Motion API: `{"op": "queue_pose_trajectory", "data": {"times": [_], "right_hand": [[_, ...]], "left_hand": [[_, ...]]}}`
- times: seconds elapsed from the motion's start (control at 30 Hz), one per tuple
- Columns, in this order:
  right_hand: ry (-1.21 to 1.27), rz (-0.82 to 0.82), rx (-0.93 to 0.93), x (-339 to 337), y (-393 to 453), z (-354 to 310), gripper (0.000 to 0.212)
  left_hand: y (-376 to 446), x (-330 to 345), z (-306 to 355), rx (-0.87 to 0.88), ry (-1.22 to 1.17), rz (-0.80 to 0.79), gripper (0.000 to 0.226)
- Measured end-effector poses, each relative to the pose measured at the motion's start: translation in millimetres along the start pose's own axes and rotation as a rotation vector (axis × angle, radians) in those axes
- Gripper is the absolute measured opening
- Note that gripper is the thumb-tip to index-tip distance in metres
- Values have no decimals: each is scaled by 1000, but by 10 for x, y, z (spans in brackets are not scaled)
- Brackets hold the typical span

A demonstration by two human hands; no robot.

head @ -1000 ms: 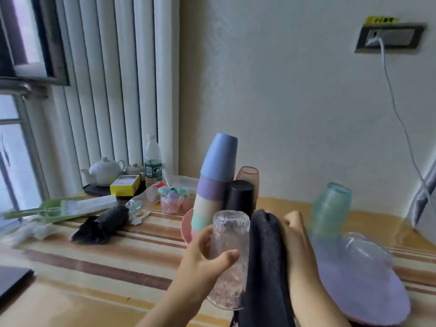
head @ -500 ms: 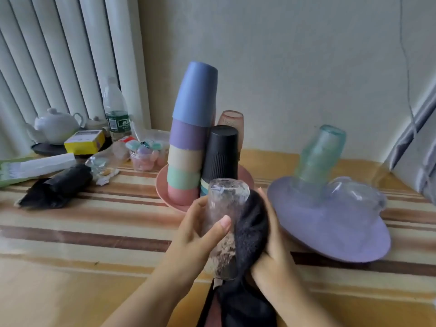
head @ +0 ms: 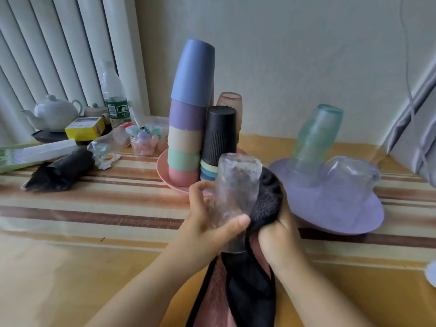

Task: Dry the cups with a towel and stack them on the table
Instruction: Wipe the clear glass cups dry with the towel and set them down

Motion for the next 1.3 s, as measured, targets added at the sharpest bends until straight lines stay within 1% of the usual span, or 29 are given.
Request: {"op": "queue_pose_trajectory", "data": {"times": [0.03,0.1,0.13,0.2,0.23,0.27,0.33,0.37,0.4,0.5,0.53,0.57,0.6,0.67,0.7,0.77,0.8,0.87,0.93,0.97,1.03,1.1,1.13,1.17,1.23,1.27,1.3], "right_hand": [[-26,-24,30,27,-14,19,41],[45,-106,109,109,-45,73,63],[30,-137,148,113,-74,121,69],[-94,-173,148,136,-124,112,67],[-122,-188,124,148,-135,107,63],[-151,-198,92,152,-154,125,64],[-89,-168,114,138,-166,47,80],[-113,-170,79,135,-176,-36,88],[-51,-204,100,141,-177,-82,91],[225,-247,234,63,-128,-109,79],[290,-256,270,39,-119,-100,75],[341,-274,293,21,-114,-77,77],[355,-278,303,21,-111,-69,77],[345,-245,311,15,-115,-36,77],[306,-232,301,30,-126,-41,81],[183,-221,282,72,-152,-38,91],[108,-229,278,103,-165,-36,92],[-115,-215,225,134,-166,-21,83],[-297,-153,170,120,-166,-27,73],[-322,-112,162,95,-160,-41,68],[-289,-43,123,22,-130,-112,51],[-242,34,91,-56,-86,-222,34],[-201,45,100,-101,-68,-240,31],[-146,48,132,-138,-63,-227,35],[-38,11,253,-183,-100,-125,48],[-26,-13,303,-184,-129,-73,56],[-29,-39,330,-160,-154,-39,69]], "left_hand": [[4,-41,40,-12,-61,46,51],[30,-114,111,-16,-190,113,41],[44,-162,122,-21,-243,151,37],[71,-241,73,-54,-291,182,29],[73,-255,53,-73,-293,174,29],[72,-249,43,-93,-277,152,34],[46,-198,11,-121,-263,115,43],[38,-182,4,-120,-264,121,45],[34,-182,-11,-118,-271,145,49],[30,-251,-69,-134,-272,276,58],[37,-269,-87,-139,-286,294,55],[42,-274,-99,-144,-318,298,49],[49,-271,-112,-147,-348,287,44],[47,-227,-124,-159,-359,239,42],[41,-203,-118,-156,-343,210,46],[27,-154,-88,-128,-294,153,61],[23,-134,-74,-111,-267,133,66],[21,-100,-36,-79,-211,108,65],[11,-50,-3,-69,-174,66,56],[5,-17,14,-66,-162,35,51],[-18,45,21,-79,-165,-31,46],[-44,88,35,-95,-186,-95,47],[-52,95,34,-101,-204,-119,49],[-63,103,31,-109,-231,-145,52],[-79,118,31,-129,-299,-199,57],[-78,118,27,-133,-329,-220,58],[-67,108,15,-134,-348,-229,59]]}}
Point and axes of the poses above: each hand's wrist, its own y-axis towards the middle knuckle, its own x-axis out of the palm, z = x × y, the point moved 5 cm from there along y, towards the middle knuckle, and after that the axes turned 3 degrees about x, right-handed, at the moved point
